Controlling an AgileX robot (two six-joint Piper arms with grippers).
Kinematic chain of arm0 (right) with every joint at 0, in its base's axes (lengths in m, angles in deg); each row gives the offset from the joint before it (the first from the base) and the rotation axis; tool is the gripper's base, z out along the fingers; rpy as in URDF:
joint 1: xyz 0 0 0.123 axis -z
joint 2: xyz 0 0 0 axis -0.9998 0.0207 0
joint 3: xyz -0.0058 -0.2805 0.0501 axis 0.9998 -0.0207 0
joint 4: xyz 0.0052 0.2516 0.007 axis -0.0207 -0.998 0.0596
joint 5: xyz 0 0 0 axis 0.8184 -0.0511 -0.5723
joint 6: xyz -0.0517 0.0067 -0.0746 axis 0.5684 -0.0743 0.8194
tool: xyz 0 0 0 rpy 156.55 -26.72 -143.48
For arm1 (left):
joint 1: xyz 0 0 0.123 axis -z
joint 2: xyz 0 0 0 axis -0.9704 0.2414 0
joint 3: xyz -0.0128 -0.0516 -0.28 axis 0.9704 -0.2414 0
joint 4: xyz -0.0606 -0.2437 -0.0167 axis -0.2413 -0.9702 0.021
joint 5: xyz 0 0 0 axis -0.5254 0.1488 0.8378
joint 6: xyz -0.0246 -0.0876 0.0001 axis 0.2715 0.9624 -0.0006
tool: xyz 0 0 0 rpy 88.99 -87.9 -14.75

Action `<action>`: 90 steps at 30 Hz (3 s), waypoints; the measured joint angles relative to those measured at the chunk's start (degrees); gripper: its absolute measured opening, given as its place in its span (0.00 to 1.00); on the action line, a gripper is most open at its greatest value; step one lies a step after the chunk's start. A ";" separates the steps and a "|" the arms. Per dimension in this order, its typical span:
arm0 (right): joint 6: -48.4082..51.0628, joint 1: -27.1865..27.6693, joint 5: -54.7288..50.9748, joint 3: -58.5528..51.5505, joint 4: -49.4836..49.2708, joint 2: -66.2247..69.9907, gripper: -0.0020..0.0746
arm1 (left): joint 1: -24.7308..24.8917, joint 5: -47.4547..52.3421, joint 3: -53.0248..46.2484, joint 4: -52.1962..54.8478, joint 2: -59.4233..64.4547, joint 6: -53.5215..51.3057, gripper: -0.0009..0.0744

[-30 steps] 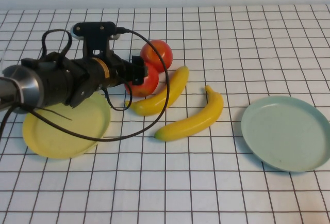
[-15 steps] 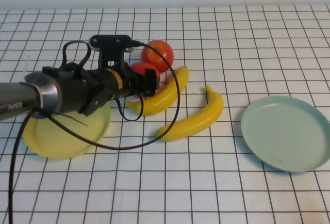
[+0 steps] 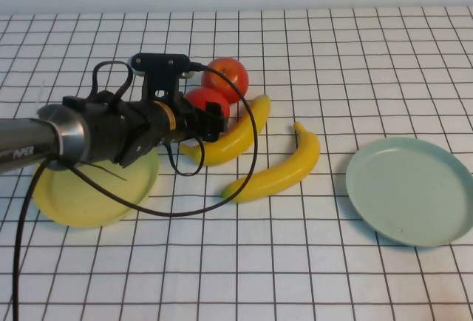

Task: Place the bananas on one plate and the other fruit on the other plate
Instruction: Put one type of fruit in the left plate

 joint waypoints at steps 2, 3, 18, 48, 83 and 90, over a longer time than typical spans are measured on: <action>0.00 0.00 0.00 0.00 0.00 0.00 0.00 | 0.00 0.82 0.00 1.56 -1.07 0.00 0.77; 0.00 0.00 0.00 0.00 0.00 0.00 0.00 | 0.00 1.28 0.00 2.47 -1.96 0.00 0.77; 0.00 0.00 0.00 0.00 0.00 0.00 0.00 | -8.52 -4.13 -26.05 0.40 -29.56 -5.65 0.77; 0.00 0.00 0.00 0.00 0.00 0.00 0.00 | -16.63 -14.18 -40.87 -9.28 -27.54 -16.76 0.83; 0.00 0.00 0.00 0.00 0.00 0.00 0.00 | -17.72 -20.99 -40.95 0.52 -33.42 -17.19 0.90; 0.00 0.00 0.00 0.00 0.00 0.00 0.00 | -15.69 -12.92 -32.18 4.10 -38.73 -17.46 0.90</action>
